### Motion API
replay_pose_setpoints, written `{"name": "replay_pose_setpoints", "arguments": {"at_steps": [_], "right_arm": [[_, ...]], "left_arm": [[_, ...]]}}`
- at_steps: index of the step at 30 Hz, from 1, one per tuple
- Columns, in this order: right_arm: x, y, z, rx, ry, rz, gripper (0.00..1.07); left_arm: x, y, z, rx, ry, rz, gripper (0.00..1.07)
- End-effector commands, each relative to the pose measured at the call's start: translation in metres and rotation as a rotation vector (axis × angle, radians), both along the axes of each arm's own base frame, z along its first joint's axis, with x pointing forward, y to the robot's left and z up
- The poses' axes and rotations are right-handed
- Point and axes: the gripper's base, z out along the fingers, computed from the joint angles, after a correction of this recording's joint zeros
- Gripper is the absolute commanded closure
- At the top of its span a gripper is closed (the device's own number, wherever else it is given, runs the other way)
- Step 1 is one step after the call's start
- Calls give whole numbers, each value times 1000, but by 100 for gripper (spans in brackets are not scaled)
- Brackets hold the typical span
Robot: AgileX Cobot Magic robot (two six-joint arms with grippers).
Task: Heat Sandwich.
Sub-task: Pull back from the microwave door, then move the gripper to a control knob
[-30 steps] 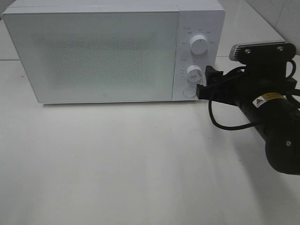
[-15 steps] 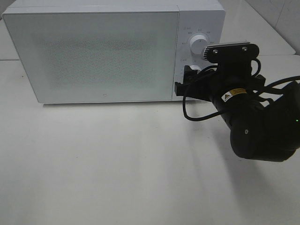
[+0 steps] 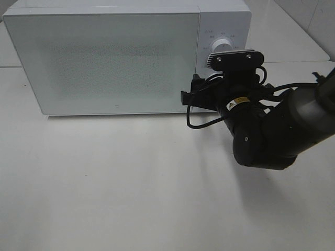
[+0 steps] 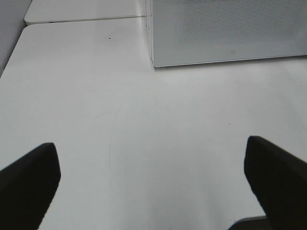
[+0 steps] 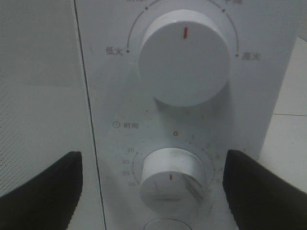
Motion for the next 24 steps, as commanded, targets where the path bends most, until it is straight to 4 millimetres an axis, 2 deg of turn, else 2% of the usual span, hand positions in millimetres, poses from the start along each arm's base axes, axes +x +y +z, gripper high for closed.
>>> {"name": "replay_pose_setpoints", "arguments": {"at_steps": [1, 5, 24], "right_arm": [[7, 0, -1, 15, 4, -21, 31], [13, -2, -8, 19, 23, -40, 31], [8, -5, -3, 37, -3, -47, 33]], "left_arm": [[-3, -1, -1, -10, -27, -1, 7], [-3, -1, -1, -10, -27, -1, 7], [-3, -1, -1, -10, -27, -1, 7]]}}
